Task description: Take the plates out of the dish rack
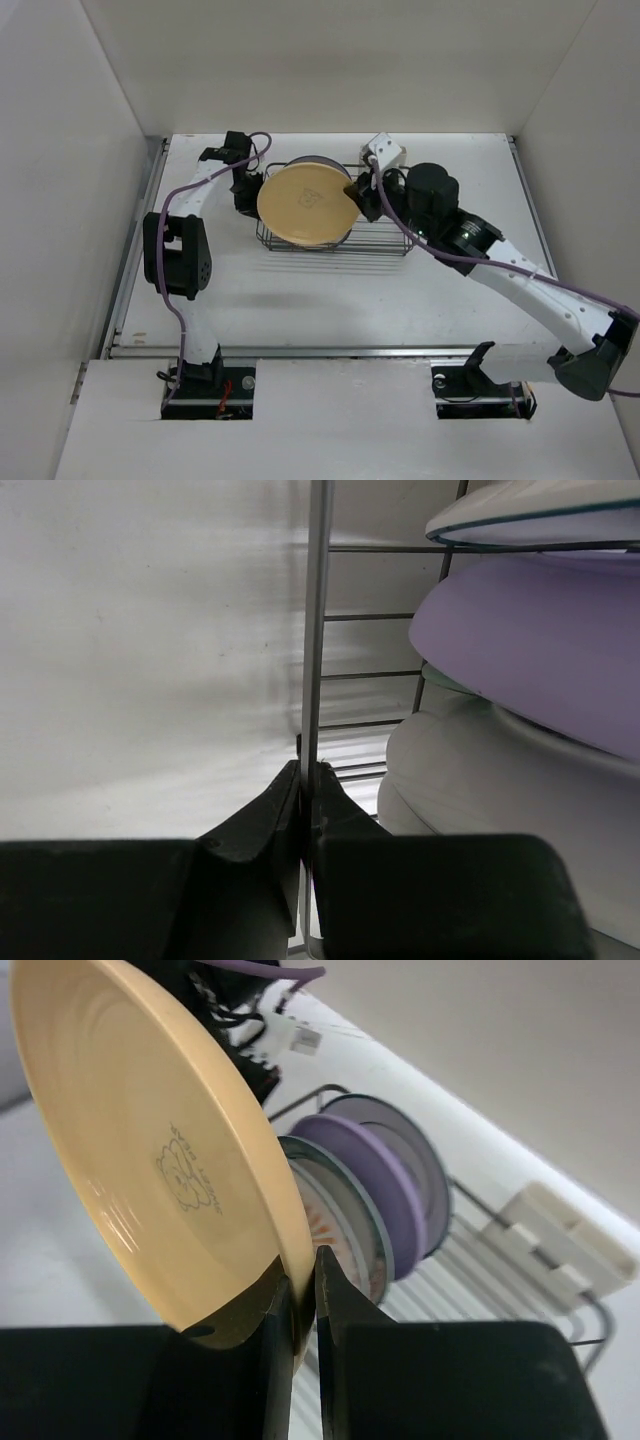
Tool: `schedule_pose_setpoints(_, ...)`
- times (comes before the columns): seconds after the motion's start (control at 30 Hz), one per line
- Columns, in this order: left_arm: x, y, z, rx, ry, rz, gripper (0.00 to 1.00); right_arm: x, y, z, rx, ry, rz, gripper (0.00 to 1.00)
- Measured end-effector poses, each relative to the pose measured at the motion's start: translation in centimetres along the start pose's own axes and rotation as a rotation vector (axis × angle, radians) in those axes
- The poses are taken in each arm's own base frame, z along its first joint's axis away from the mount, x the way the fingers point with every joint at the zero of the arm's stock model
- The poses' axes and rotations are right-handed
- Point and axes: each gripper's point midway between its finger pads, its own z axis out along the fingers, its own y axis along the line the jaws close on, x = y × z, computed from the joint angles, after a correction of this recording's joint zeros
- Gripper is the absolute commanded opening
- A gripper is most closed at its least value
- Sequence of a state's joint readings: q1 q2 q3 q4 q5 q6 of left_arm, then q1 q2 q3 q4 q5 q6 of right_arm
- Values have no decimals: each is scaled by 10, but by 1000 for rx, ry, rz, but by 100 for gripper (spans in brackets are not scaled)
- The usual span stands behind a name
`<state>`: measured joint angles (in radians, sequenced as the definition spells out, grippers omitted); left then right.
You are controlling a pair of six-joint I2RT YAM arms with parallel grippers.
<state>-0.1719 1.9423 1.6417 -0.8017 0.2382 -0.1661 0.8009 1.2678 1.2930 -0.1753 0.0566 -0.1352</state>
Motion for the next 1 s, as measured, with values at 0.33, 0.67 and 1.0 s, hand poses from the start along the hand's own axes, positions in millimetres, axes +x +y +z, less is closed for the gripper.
schedule_pose_setpoints(0.33, -2, -3, -1, 46, 5, -97, 0, 183, 90, -62, -266, 410, 540, 0)
schedule_pose_setpoints(0.67, -4, -19, 3, 120, 19, -180, 0, 230, 109, -79, -193, 529, 866, 0)
schedule_pose_setpoints(1.0, -10, -19, 4, 118, 23, -148, 0, 295, 134, -43, -58, 722, 961, 0)
